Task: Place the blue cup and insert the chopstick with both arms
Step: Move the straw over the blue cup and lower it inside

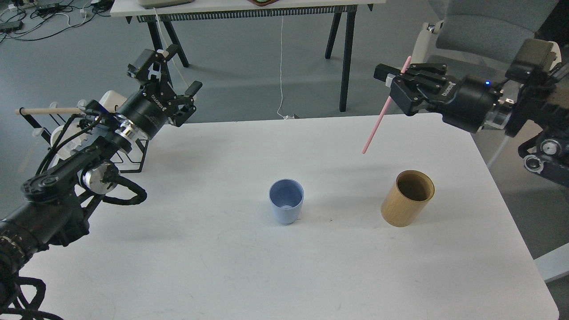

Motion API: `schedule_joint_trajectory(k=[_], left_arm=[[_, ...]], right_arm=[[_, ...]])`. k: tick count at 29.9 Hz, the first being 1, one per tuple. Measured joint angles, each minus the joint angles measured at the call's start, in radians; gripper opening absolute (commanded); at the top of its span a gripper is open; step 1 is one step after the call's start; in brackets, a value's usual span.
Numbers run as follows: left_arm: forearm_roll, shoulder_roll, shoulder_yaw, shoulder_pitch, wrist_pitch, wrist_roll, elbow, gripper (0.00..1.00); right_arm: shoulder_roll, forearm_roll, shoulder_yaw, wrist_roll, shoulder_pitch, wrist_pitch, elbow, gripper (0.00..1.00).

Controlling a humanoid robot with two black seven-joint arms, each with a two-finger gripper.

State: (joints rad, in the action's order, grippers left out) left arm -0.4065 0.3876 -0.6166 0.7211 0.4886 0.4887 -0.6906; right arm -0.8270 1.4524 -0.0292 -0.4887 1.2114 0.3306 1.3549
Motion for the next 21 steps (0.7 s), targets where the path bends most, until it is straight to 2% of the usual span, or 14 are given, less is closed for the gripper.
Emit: schedule_joint_trajectory(k=[11,21], left_arm=[[0.000,0.016,-0.001,-0.021,0.000,0.000,0.028,0.99],[0.000,0.013,-0.002,-0.025,0.000,0.000,0.031,0.99]], right_arm=[[0.377,0.006,-0.097,0.000,0.060,0.002,-0.212,0.00],[0.490,0.005,-0.169,0.000,0.050,0.010,-0.268,0.00]])
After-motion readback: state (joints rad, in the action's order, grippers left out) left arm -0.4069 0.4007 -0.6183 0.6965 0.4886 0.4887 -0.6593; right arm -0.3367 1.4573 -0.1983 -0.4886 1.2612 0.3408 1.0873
